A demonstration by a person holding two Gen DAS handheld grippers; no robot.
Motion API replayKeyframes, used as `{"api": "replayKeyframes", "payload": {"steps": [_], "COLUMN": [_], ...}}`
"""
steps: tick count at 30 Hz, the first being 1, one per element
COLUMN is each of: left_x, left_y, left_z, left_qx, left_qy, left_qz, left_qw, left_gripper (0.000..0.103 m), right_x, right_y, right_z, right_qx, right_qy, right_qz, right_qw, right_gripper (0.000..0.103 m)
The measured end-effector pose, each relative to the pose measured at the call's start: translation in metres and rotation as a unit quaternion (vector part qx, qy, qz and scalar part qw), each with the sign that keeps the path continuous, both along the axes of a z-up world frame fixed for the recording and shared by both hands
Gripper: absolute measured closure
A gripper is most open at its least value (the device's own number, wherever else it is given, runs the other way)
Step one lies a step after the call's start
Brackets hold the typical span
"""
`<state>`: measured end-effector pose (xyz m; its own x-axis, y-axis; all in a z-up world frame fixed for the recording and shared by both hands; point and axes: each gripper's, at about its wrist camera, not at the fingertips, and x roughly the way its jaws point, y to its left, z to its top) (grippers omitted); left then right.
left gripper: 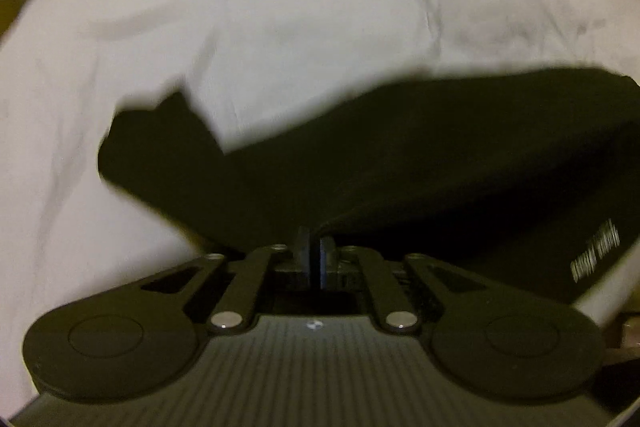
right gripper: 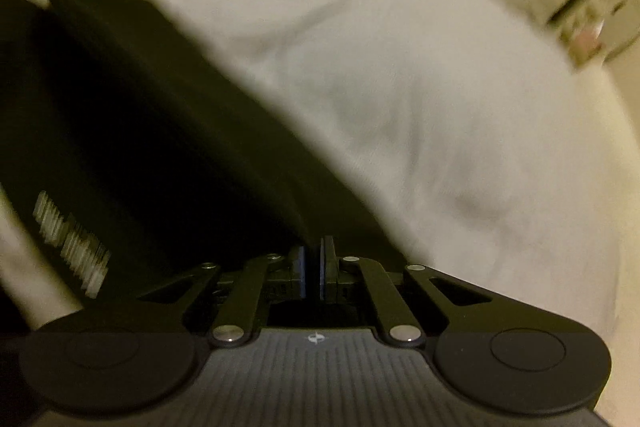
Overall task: Fold clothes
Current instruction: 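Lift the trousers with both grippers and fold the legs toward the waistband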
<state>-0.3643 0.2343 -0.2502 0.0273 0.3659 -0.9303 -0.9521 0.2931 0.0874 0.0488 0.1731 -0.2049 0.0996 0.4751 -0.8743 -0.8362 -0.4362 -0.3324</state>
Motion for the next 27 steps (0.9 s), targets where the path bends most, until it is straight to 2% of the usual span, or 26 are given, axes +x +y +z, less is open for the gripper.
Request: {"api": "replayKeyframes", "payload": {"steps": [2,4,5,6,8,9,10,12,13,14,17,18,20,22,24,25,27], "left_x": [0.003,0.005,0.003,0.001,-0.004,-0.006,-0.01,-0.019,-0.025,-0.031,-0.053,-0.058,-0.065,-0.068,-0.072,-0.075,-0.075], "left_y": [-0.022,-0.031,-0.034,-0.039,-0.042,-0.043,-0.043,-0.038,-0.036,-0.034,-0.033,-0.033,-0.034,-0.034,-0.042,-0.041,-0.036], "left_z": [-0.018,-0.017,-0.013,-0.008,-0.003,-0.002,-0.001,-0.007,-0.011,-0.016,-0.032,-0.038,-0.047,-0.054,-0.056,-0.061,-0.067], "left_qx": [-0.022,-0.026,-0.029,-0.032,-0.033,-0.034,-0.035,-0.04,-0.045,-0.048,-0.06,-0.065,-0.071,-0.073,-0.075,-0.077,-0.079], "left_qy": [0.011,-0.007,-0.027,-0.056,-0.102,-0.12,-0.136,-0.174,-0.19,-0.205,-0.251,-0.265,-0.287,-0.298,-0.302,-0.301,-0.294], "left_qz": [0.023,0.059,0.078,0.096,0.132,0.154,0.176,0.233,0.265,0.297,0.391,0.416,0.448,0.468,0.482,0.484,0.482], "left_qw": [0.9994,0.9979,0.9962,0.9933,0.9853,0.9802,0.9743,0.956,0.9443,0.9312,0.8833,0.8677,0.8437,0.8287,0.8194,0.8179,0.8217], "left_gripper": [0.093,0.092,0.083,0.072,0.068,0.068,0.067,0.065,0.064,0.064,0.064,0.064,0.064,0.064,0.063,0.063,0.067], "right_x": [-0.001,-0.001,-0.001,0.003,0.021,0.034,0.047,0.075,0.091,0.104,0.137,0.145,0.157,0.166,0.164,0.167,0.167], "right_y": [-0.02,-0.035,-0.04,-0.043,-0.045,-0.045,-0.045,-0.045,-0.047,-0.048,-0.058,-0.061,-0.07,-0.072,-0.073,-0.072,-0.066], "right_z": [-0.03,-0.053,-0.061,-0.059,-0.05,-0.045,-0.04,-0.038,-0.04,-0.042,-0.059,-0.065,-0.075,-0.084,-0.092,-0.096,-0.103], "right_qx": [-0.052,-0.093,-0.108,-0.104,-0.098,-0.09,-0.081,-0.073,-0.064,-0.057,-0.032,-0.023,-0.006,0.009,0.022,0.026,0.027], "right_qy": [-0.003,-0.005,-0.005,0.013,0.089,0.136,0.181,0.273,0.327,0.365,0.471,0.497,0.528,0.539,0.546,0.548,0.553], "right_qz": [-0.02,-0.043,-0.056,-0.082,-0.154,-0.199,-0.242,-0.327,-0.376,-0.41,-0.506,-0.528,-0.56,-0.582,-0.592,-0.6,-0.605], "right_qw": [0.998,0.995,0.993,0.991,0.979,0.966,0.95,0.902,0.865,0.834,0.722,0.688,0.639,0.609,0.592,0.583,0.572], "right_gripper": [0.09,0.073,0.069,0.064,0.047,0.04,0.04,0.04,0.04,0.04,0.04,0.04,0.04,0.04,0.04,0.04,0.042]}}
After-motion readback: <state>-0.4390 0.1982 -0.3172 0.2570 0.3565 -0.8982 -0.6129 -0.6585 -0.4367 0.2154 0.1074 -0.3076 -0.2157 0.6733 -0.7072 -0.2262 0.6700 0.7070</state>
